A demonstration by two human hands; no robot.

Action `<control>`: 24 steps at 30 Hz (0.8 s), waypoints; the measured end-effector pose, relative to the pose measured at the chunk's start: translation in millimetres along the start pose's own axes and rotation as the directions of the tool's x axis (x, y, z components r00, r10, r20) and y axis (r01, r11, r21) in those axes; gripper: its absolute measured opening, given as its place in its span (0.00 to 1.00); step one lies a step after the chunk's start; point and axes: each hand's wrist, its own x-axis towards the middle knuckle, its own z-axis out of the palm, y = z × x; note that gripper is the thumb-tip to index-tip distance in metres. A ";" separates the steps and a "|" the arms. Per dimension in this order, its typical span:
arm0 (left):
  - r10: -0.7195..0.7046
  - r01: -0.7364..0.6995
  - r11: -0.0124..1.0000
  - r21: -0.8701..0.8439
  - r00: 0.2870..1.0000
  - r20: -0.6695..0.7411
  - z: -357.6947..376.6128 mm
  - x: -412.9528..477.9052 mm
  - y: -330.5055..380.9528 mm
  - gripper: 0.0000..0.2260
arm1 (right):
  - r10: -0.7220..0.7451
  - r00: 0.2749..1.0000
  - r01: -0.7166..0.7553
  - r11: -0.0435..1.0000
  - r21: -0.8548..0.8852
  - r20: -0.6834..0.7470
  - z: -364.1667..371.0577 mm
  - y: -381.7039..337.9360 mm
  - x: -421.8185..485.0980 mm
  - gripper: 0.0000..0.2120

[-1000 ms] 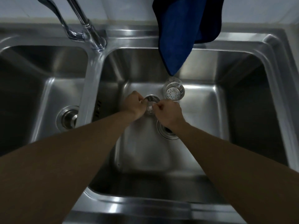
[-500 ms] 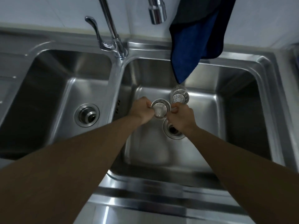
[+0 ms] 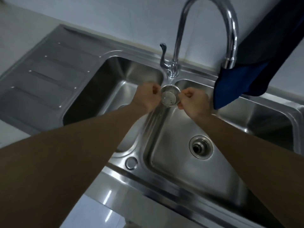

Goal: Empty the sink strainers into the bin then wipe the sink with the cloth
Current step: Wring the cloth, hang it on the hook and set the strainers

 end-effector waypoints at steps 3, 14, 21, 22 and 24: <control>-0.049 0.043 0.995 -0.088 0.997 -0.067 -36.0 -3.3 -10.8 0.04 | -0.067 0.993 0.065 0.998 0.017 0.097 29.5 -26.2 10.8 0.08; -0.334 0.339 0.941 0.005 0.930 -0.156 -79.6 9.4 -124.8 0.10 | -0.017 0.886 0.186 0.928 -0.322 0.463 156.5 -53.8 31.8 0.07; -0.413 0.416 0.905 0.091 0.909 -0.051 -61.4 33.4 -194.1 0.06 | 0.172 0.857 0.133 0.837 -0.531 0.486 224.5 -23.5 48.7 0.14; -0.408 0.410 0.904 0.118 0.912 -0.041 -58.5 36.8 -199.8 0.06 | 0.192 0.855 0.123 0.827 -0.548 0.482 229.9 -19.2 51.4 0.14; -0.410 0.406 0.902 0.143 0.912 -0.006 -54.2 43.5 -208.1 0.07 | 0.224 0.851 0.107 0.812 -0.574 0.475 238.1 -11.0 56.0 0.13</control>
